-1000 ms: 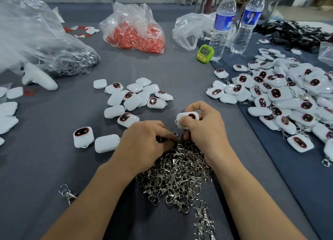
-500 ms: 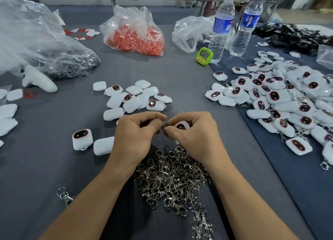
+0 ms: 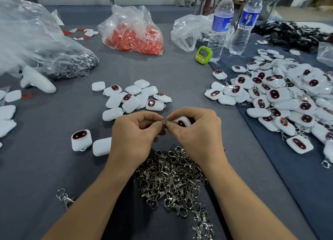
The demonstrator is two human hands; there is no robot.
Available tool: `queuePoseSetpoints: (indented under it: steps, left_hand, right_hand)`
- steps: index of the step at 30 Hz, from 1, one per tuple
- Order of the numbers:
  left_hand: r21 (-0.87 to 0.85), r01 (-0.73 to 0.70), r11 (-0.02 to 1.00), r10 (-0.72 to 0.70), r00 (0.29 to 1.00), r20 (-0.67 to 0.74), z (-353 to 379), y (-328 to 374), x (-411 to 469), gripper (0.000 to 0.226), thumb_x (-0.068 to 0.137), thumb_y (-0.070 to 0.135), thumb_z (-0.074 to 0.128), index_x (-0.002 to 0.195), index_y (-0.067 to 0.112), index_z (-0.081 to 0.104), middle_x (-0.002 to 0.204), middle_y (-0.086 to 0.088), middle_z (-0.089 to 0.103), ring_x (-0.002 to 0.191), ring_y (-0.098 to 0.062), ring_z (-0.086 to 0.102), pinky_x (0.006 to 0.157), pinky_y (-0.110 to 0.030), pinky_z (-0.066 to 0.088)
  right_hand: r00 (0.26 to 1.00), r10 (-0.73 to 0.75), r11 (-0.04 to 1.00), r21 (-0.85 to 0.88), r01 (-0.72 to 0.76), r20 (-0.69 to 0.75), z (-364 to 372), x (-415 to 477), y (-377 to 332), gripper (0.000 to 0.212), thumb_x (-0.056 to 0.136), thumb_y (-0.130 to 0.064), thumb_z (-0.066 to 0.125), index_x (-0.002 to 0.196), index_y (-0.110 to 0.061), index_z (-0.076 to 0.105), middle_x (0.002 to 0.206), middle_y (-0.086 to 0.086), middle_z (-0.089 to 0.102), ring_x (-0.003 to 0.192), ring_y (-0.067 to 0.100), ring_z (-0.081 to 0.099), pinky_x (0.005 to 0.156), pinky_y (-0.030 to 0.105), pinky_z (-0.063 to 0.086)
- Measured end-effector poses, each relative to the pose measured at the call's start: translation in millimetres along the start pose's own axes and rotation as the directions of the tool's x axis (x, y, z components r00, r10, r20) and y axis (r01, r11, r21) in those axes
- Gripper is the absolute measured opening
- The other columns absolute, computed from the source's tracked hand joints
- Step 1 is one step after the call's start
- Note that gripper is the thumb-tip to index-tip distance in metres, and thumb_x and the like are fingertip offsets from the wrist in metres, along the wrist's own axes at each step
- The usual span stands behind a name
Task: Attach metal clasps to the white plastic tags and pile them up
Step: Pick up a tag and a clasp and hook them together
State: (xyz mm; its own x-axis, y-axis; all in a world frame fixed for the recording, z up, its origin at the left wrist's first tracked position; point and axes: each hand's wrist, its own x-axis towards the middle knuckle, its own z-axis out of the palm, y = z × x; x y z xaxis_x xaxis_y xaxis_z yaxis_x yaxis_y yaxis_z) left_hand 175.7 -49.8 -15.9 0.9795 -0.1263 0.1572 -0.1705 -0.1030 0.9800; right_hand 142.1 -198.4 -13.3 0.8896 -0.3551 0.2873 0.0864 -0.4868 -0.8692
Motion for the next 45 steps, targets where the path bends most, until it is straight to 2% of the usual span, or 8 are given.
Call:
queuePoseSetpoints:
  steps: [6,12,19,27,33,39,41,45]
  left_hand:
    - [0.044,-0.038,0.998,0.038,0.999,-0.005,1.8,0.1,-0.8,0.025,0.091,0.0,0.069,0.082,0.023,0.071,0.071,0.008,0.076,0.067,-0.007,0.074,0.055,-0.015,0.054]
    - [0.14,-0.081,0.987,0.073,0.995,0.06,0.1,-3.8,-0.4,0.025,0.086,0.007,0.077,0.078,0.031,0.077,0.071,0.009,0.076,0.069,-0.012,0.074,0.064,-0.025,0.06]
    - [0.047,-0.125,0.991,0.124,0.992,0.024,-3.0,-1.4,3.4,0.032,0.081,0.001,0.079,0.082,0.033,0.081,0.078,0.008,0.078,0.075,-0.01,0.074,0.073,-0.021,0.058]
    - [0.365,-0.337,0.868,0.348,0.937,0.038,-0.2,-0.1,-8.0,0.027,0.079,0.013,0.083,0.094,0.035,0.081,0.091,0.028,0.074,0.077,0.001,0.07,0.071,-0.018,0.055]
    - [0.406,-0.217,0.888,0.244,0.97,-0.017,0.2,0.0,-6.7,0.021,0.078,0.018,0.081,0.081,0.037,0.076,0.072,0.03,0.07,0.066,0.006,0.067,0.063,-0.01,0.049]
    - [0.138,-0.032,0.99,0.032,0.999,0.002,-0.6,-3.8,1.0,0.026,0.082,0.006,0.078,0.077,0.032,0.078,0.067,0.007,0.075,0.061,-0.008,0.069,0.06,-0.021,0.055]
    - [0.106,-0.006,0.994,0.004,1.0,0.016,-0.5,-4.6,1.6,0.027,0.082,0.006,0.078,0.078,0.033,0.079,0.069,0.004,0.076,0.064,-0.017,0.071,0.06,-0.027,0.057]
    - [0.099,0.004,0.995,-0.009,0.999,0.053,-0.7,-5.1,2.1,0.027,0.08,0.006,0.079,0.078,0.033,0.08,0.069,0.005,0.076,0.063,-0.008,0.071,0.061,-0.018,0.053]
  right_hand:
    - [1.0,-0.007,1.0,0.017,0.007,0.019,2.4,-1.7,-1.6,0.016,0.074,-0.024,0.087,0.074,-0.037,0.077,0.064,-0.02,0.07,0.064,0.002,0.066,0.053,0.011,0.044]
    - [1.0,0.011,1.0,0.009,-0.011,0.014,-0.4,0.8,1.2,0.013,0.075,-0.024,0.084,0.072,-0.034,0.076,0.062,-0.017,0.069,0.061,0.004,0.064,0.052,0.013,0.042]
    - [0.999,-0.003,0.999,0.042,0.002,0.035,0.4,0.8,0.3,0.018,0.076,-0.023,0.084,0.074,-0.039,0.077,0.063,-0.019,0.07,0.061,0.001,0.064,0.054,0.013,0.044]
    - [0.996,-0.084,0.972,-0.22,0.082,-0.003,1.5,-3.4,0.9,0.018,0.073,-0.027,0.079,0.083,-0.041,0.075,0.069,-0.023,0.069,0.065,0.005,0.065,0.062,0.029,0.055]
    - [0.995,-0.094,0.981,-0.17,0.096,0.017,0.6,-4.0,-1.1,0.016,0.072,-0.031,0.078,0.084,-0.041,0.074,0.069,-0.027,0.068,0.066,0.001,0.066,0.057,0.015,0.048]
    - [0.999,-0.026,0.996,-0.079,0.029,0.035,-0.8,-1.7,1.4,0.016,0.075,-0.023,0.085,0.07,-0.035,0.076,0.063,-0.023,0.068,0.064,0.0,0.066,0.055,0.01,0.044]
    - [0.999,-0.022,0.997,-0.069,0.024,0.027,-1.0,-1.6,1.6,0.015,0.076,-0.022,0.084,0.071,-0.034,0.076,0.063,-0.022,0.068,0.064,0.002,0.065,0.056,0.014,0.044]
    - [1.0,0.003,0.999,-0.043,-0.002,0.023,-2.5,-0.8,1.9,0.017,0.077,-0.019,0.082,0.072,-0.034,0.078,0.065,-0.018,0.071,0.068,0.007,0.067,0.063,0.03,0.054]
